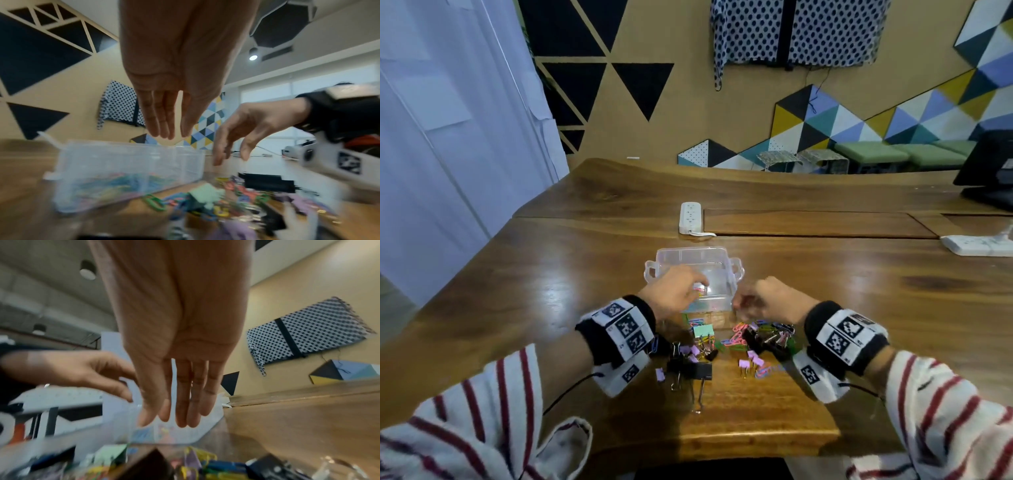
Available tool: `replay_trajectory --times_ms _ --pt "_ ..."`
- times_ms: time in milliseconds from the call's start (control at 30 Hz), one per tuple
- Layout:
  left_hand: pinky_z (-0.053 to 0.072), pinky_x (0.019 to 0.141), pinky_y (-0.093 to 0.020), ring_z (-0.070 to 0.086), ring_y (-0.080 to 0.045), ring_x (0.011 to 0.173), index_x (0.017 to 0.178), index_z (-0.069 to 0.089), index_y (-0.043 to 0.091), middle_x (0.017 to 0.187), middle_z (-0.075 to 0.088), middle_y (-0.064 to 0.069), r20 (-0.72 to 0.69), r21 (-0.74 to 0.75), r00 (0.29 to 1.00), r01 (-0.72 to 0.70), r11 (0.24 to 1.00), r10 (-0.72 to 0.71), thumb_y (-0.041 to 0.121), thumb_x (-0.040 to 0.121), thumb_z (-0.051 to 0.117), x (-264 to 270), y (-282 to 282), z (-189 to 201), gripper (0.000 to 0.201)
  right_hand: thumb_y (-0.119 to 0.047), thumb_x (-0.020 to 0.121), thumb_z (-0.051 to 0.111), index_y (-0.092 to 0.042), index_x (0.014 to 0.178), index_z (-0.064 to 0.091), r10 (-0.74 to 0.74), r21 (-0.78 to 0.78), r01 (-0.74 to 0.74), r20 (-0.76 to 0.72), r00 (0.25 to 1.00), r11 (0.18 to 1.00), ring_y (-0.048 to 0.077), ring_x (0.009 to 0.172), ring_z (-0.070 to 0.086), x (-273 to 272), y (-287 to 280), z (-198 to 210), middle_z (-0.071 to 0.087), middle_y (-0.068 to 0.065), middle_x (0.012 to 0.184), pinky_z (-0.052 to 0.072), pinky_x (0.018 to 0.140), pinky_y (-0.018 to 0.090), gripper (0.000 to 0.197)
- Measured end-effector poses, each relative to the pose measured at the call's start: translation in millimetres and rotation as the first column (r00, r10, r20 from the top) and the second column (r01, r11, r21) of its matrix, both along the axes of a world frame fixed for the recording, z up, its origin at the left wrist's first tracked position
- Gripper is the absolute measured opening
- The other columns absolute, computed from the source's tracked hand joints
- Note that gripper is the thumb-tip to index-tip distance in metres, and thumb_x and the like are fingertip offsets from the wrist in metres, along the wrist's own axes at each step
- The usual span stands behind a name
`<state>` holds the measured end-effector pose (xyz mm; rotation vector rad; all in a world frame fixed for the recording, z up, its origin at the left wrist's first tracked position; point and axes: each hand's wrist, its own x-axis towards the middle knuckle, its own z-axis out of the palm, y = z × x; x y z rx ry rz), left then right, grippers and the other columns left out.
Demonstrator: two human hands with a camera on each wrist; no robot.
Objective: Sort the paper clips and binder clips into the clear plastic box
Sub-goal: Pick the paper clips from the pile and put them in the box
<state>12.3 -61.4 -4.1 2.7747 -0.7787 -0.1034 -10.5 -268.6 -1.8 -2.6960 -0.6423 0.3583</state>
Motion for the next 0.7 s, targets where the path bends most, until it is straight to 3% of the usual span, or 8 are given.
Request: replay_trajectory --times_ms 100,167,233,333,400,467,567,700 --pt "0.041 0.099 -0.034 0.05 -0.019 0.116 0.117 0.059 0.016 0.121 0.058 -0.005 -0.027 0.043 0.984 0.18 0.983 -0.179 0.014 0.093 0.048 -14.3 -19.6 -7.7 0.027 -0.025 0.076 0.072 -0.014 0.111 0.057 0.06 -0.177 -0.071 -0.067 0.996 0.982 0.022 0.106 0.057 -7.9 10.0 -8.3 0.061 0.007 0.114 0.047 0.092 0.036 0.04" --pt "0.041 0.1 -0.037 0.049 -0.021 0.117 0.116 0.06 0.014 0.122 0.057 -0.006 -0.116 0.193 0.97 0.235 0.953 -0.216 0.015 0.09 0.054 -18.8 -27.5 -15.4 0.026 -0.035 0.072 0.074 -0.013 0.119 0.052 0.087 -0.322 -0.098 -0.047 0.995 0.942 0.025 0.112 0.05 -9.9 19.7 -11.5 0.054 0.008 0.119 0.044 0.094 0.04 0.056" --pt "0.042 0.1 -0.04 0.049 -0.024 0.118 0.115 0.059 0.01 0.124 0.055 -0.008 -0.173 0.245 0.964 0.243 0.939 -0.204 0.012 0.085 0.061 -18.1 -29.4 -23.4 0.03 -0.035 0.071 0.074 -0.012 0.125 0.046 0.117 -0.404 -0.116 -0.022 0.993 0.907 0.027 0.116 0.046 -9.9 26.3 -13.1 0.049 0.01 0.123 0.042 0.095 0.04 0.065" --pt "0.042 0.097 -0.037 0.049 -0.025 0.118 0.12 0.053 0.01 0.125 0.053 -0.01 -0.157 0.268 0.973 0.204 0.941 -0.167 0.003 0.084 0.058 -15.5 -24.5 -24.8 0.037 -0.019 0.077 0.07 -0.01 0.119 0.05 0.101 -0.337 -0.107 -0.036 0.994 0.936 0.027 0.113 0.05 -7.3 28.3 -13.5 0.053 0.011 0.119 0.041 0.093 0.038 0.048" --pt "0.042 0.092 -0.036 0.05 -0.025 0.114 0.122 0.051 0.011 0.121 0.054 -0.011 -0.154 0.259 0.977 0.182 0.949 -0.146 0.001 0.084 0.056 -15.1 -17.1 -23.2 0.039 -0.004 0.081 0.061 -0.009 0.107 0.056 0.108 -0.257 -0.112 -0.029 0.994 0.96 0.026 0.103 0.059 -6.0 26.2 -13.6 0.064 0.012 0.107 0.045 0.087 0.036 0.026" --pt "0.042 0.086 -0.033 0.052 -0.025 0.107 0.118 0.052 0.01 0.112 0.056 -0.011 -0.144 0.209 0.979 0.17 0.963 -0.142 0.002 0.083 0.056 -16.5 -6.6 -21.1 0.035 0.004 0.081 0.053 -0.008 0.097 0.059 0.112 -0.223 -0.115 -0.026 0.993 0.968 0.025 0.092 0.065 -4.3 24.3 -13.5 0.07 0.012 0.095 0.049 0.081 0.033 0.021" --pt "0.042 0.084 -0.032 0.053 -0.026 0.104 0.112 0.055 0.008 0.098 0.052 -0.008 -0.134 0.193 0.986 0.124 0.973 -0.099 0.004 0.084 0.053 -19.5 11.9 -19.4 0.028 0.002 0.083 0.052 -0.009 0.095 0.063 0.112 -0.196 -0.113 -0.014 0.994 0.974 0.019 0.084 0.063 -2.9 22.8 -11.8 0.07 0.01 0.094 0.049 0.077 0.029 0.019" --pt "0.039 0.088 -0.031 0.048 -0.023 0.112 0.109 0.058 0.007 0.113 0.055 -0.011 -0.1 0.237 0.994 0.072 0.969 -0.05 0.011 0.085 0.055 -25.1 18.1 -15.4 0.024 0.0 0.081 0.055 -0.014 0.089 0.065 0.059 -0.118 -0.052 0.063 0.996 0.992 0.008 0.075 0.057 2.0 19.9 -9.1 0.073 0.002 0.086 0.047 0.072 0.024 0.018"
